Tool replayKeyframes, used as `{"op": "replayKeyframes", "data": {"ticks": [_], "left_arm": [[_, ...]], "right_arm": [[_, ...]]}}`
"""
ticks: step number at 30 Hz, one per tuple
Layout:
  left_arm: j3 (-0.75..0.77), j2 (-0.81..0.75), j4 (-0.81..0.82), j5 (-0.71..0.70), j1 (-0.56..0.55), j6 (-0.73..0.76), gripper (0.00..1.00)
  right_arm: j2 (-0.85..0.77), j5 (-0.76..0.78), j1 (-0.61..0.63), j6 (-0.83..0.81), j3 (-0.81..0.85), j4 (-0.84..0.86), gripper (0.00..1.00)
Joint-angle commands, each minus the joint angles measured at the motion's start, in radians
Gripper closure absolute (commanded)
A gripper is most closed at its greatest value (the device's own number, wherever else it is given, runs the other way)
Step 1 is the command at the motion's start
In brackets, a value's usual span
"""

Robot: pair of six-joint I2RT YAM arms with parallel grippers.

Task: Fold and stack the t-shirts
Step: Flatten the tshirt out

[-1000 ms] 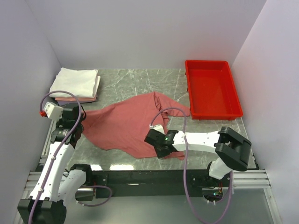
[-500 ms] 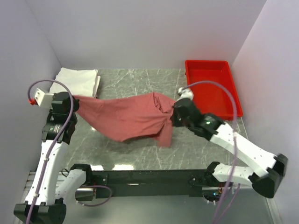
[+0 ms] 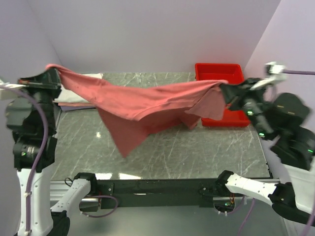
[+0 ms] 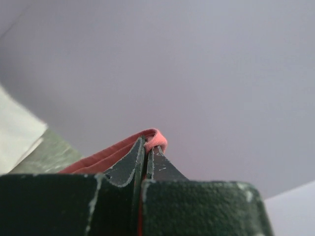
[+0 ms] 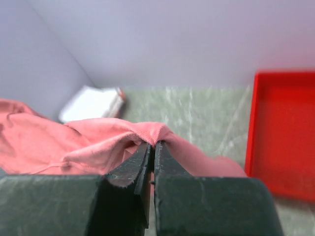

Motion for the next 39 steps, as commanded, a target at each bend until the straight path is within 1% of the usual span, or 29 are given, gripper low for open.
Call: {"op": "replayKeyframes", "data": {"ticks": [1,2,6,11,14,21,24,27,29,30,31,32,34,35,36,37,38,39], "left_arm": [[0.145,0.003,0.084,0.066,0.006,0.067,0.99],[0.167,0.001,0.090,0.073,0.006,0.079,0.99],[0.244,-0.015,0.113,0.083,0.006,0.102,0.99],[0.282,-0.043,0.146,0.066,0.006,0.113,0.99],[0.302,-0.045,0.149,0.043,0.006,0.121,0.99],[0.290,0.021,0.149,0.018,0.006,0.133,0.99],[0.261,0.058,0.163,-0.006,0.006,0.134,0.99],[0.226,0.113,0.184,-0.051,0.006,0.145,0.99],[0.218,0.158,0.183,-0.084,0.006,0.162,0.99],[0.224,0.214,0.179,-0.106,0.006,0.168,0.99],[0.239,0.245,0.179,-0.111,0.007,0.174,0.99],[0.250,0.314,0.181,-0.112,0.007,0.188,0.99],[0.305,0.386,0.190,-0.082,0.025,0.194,0.99],[0.326,0.453,0.201,-0.051,0.036,0.199,0.99],[0.375,0.486,0.212,-0.020,0.048,0.199,0.99],[0.403,0.516,0.236,0.042,0.061,0.208,0.99],[0.435,0.578,0.236,0.052,0.067,0.204,0.99],[0.510,0.605,0.232,0.057,0.093,0.197,0.99]], "right_arm": [[0.002,-0.009,-0.006,-0.090,0.184,-0.040,1.00],[0.007,-0.026,-0.006,-0.112,0.260,-0.049,1.00],[0.015,-0.099,-0.006,-0.160,0.370,-0.040,1.00],[0.018,-0.170,-0.006,-0.186,0.430,-0.028,1.00],[0.024,-0.156,-0.006,-0.195,0.434,0.006,1.00],[0.088,-0.075,-0.006,-0.236,0.447,0.072,1.00],[0.124,-0.006,-0.006,-0.268,0.415,0.122,1.00],[0.179,0.120,-0.006,-0.333,0.366,0.188,1.00],[0.211,0.169,-0.034,-0.364,0.324,0.230,1.00],[0.248,0.158,-0.053,-0.365,0.315,0.262,1.00],[0.271,0.128,-0.082,-0.345,0.312,0.265,1.00],[0.298,0.058,-0.168,-0.330,0.336,0.265,1.00],[0.401,0.004,-0.242,-0.322,0.388,0.265,1.00],[0.438,-0.012,-0.285,-0.342,0.463,0.268,1.00],[0.519,-0.012,-0.302,-0.354,0.511,0.270,1.00],[0.560,-0.024,-0.319,-0.364,0.567,0.262,1.00],[0.635,-0.052,-0.357,-0.371,0.688,0.255,1.00],[0.665,-0.102,-0.374,-0.371,0.738,0.265,1.00]]}}
